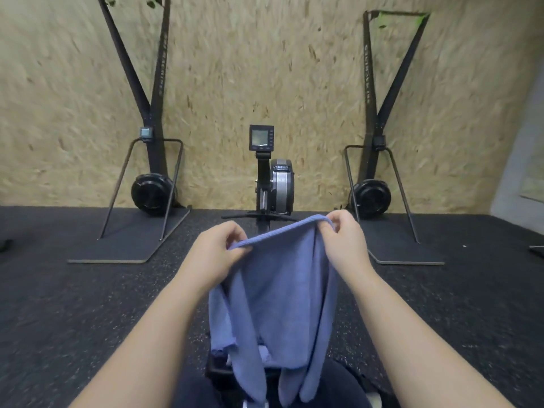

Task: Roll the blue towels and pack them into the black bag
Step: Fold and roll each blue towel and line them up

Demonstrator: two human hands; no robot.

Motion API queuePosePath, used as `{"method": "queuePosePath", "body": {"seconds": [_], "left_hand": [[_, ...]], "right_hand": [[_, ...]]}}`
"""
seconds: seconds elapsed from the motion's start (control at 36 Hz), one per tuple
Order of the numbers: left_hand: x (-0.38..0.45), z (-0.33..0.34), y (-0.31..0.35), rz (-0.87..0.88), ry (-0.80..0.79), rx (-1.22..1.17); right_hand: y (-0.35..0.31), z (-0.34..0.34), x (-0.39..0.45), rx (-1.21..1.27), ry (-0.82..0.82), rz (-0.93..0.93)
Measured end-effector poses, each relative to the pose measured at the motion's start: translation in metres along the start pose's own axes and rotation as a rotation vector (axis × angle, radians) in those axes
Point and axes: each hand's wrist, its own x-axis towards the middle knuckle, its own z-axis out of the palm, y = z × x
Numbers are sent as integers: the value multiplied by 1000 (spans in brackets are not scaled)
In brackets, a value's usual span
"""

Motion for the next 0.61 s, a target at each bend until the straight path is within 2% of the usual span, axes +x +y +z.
{"method": "queuePosePath", "body": {"seconds": [0.39, 0.53, 0.61], "left_hand": [[6, -38, -5, -39, 32, 91], [3, -52, -10, -123, 88, 157], [0, -52, -5, -154, 86, 86]], "right_hand": [[6, -24, 19, -114, 22, 92], [-2, -29, 14, -116, 53, 159], [-14, -27, 9, -153, -7, 135]]}}
